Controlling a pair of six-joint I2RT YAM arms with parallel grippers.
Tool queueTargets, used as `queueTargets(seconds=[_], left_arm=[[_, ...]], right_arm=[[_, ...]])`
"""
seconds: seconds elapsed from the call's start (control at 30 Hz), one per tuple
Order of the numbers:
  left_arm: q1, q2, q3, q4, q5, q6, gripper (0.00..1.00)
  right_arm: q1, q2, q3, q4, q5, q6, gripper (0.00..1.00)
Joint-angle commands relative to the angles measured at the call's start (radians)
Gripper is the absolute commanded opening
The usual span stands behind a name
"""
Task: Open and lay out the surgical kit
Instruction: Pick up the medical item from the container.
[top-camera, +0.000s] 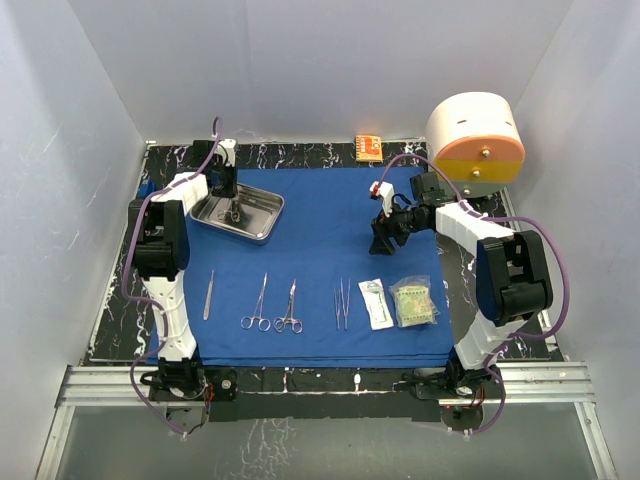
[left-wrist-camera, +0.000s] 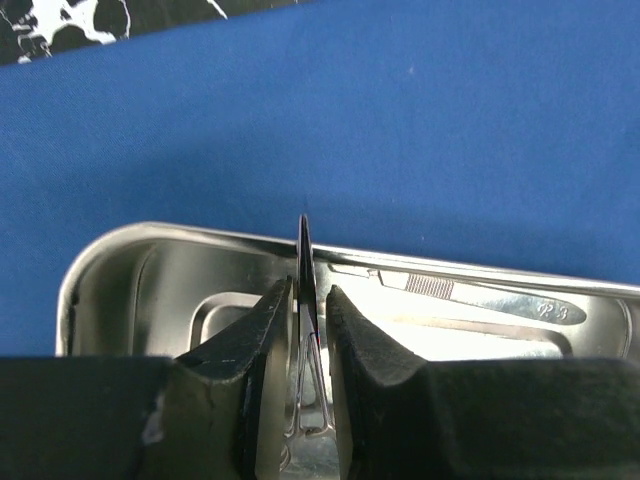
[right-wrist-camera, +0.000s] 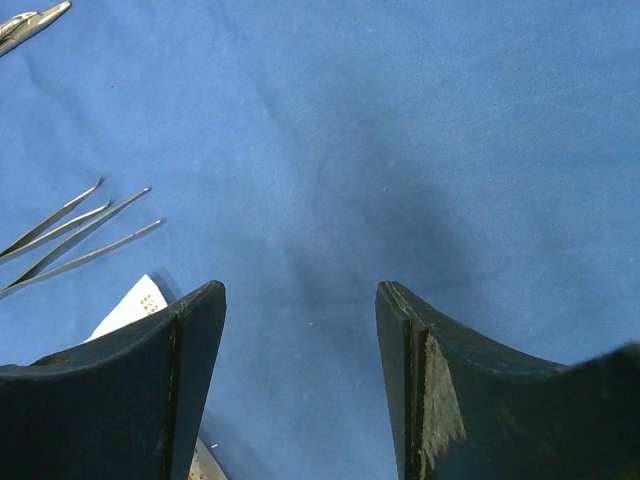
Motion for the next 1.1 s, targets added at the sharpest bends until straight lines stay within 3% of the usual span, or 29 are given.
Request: queueTargets(seconds=[0.0,0.13,0.47,0.57,0.87,1.07], left_arm=[[0.004,0.001,0.059,-0.004,-0.002,0.004,0.19],[0.004,0.007,0.072,-0.002,-0.004,0.005,0.17],[0.004,0.004,0.094,-0.037,-0.012,0.007,0.0],[0.003,-0.024,0.096,-0.052,-0.011,0.008,0.0],[-0.008,-0.198,0.12,-0.123,0.017,-0.023,0.0],[-0.06,-0.387,0.012,-0.167,-0.051,-0.031,0.0]], right_arm=[[-0.004,0.001,0.02,0.013,-0.004,-0.011,0.6],[-0.005,0.006,0.022,0.011,-0.007,-0.01,0.6],[-0.004,0.003,0.023,0.01,-0.007,-0.011,0.6],[-0.004,0.002,0.026,0.008,-0.013,-0.008,0.6],[-0.004,-0.028,0.022,0.015,-0.021,-0.002,0.6],[-0.004,-0.057,0.013,0.028,-0.025,0.002,0.6]])
